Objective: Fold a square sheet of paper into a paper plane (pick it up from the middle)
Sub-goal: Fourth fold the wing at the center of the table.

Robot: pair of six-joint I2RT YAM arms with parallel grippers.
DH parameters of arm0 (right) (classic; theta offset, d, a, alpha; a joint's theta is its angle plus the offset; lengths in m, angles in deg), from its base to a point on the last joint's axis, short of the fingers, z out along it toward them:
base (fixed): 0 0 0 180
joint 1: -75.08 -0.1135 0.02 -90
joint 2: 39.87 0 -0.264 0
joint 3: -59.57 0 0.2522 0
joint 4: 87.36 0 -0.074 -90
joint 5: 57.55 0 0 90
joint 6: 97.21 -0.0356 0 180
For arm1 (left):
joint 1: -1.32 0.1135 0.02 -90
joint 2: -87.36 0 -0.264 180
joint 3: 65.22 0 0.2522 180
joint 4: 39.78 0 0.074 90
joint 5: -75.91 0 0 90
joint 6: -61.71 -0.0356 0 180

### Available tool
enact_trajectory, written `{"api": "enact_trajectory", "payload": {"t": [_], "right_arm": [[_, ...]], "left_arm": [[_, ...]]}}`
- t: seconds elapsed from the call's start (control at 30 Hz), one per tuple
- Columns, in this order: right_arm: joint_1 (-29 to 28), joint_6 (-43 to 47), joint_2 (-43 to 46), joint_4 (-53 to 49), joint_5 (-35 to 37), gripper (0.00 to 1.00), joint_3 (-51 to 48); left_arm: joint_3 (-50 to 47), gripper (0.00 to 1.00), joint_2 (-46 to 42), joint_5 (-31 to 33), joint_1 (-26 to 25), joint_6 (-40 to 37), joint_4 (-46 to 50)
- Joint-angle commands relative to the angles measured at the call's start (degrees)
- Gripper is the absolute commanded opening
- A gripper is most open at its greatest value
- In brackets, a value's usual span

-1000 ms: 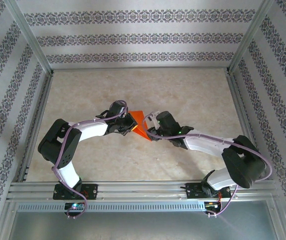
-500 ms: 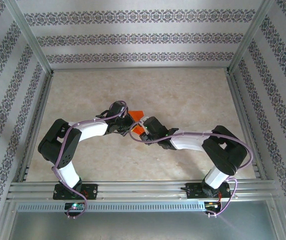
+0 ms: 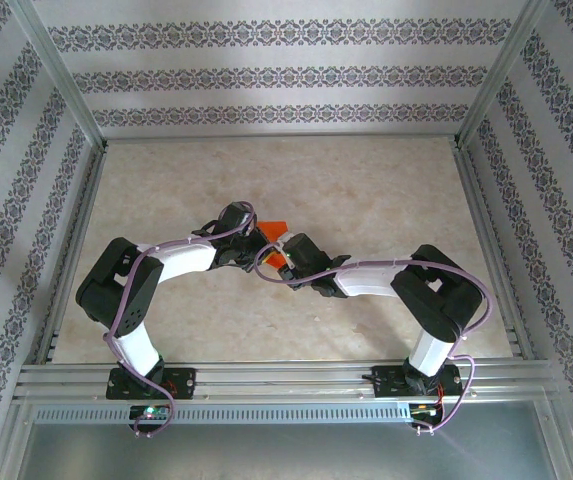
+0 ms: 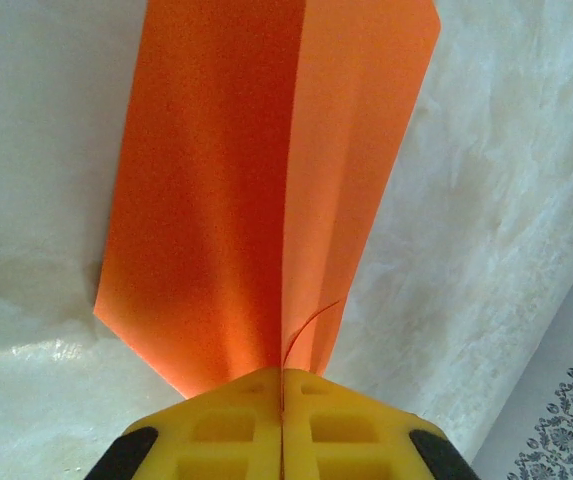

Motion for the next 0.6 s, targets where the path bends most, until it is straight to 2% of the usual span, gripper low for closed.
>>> {"api": "enact_trajectory", "payload": {"t": [0.0,0.23,0.57], "right_arm": [[-0.74,-1.03,-0.53,0.97,2.07,0.33,-0.22],[-0.57,-1.17,-0.53,0.79,2.6,0.24,-0.75],[-0.13,-1.43,-0.9,0.09,2.69,0.24,-0.93]], "left_arm": [[0.53,0.07,-0.1,0.71,-0.73,2.42,1.5],[0.56,0.08,-0.36,0.93,-0.72,2.55,1.74],[0.6,0.08,-0.39,1.11,-0.66,2.71,1.97]]}}
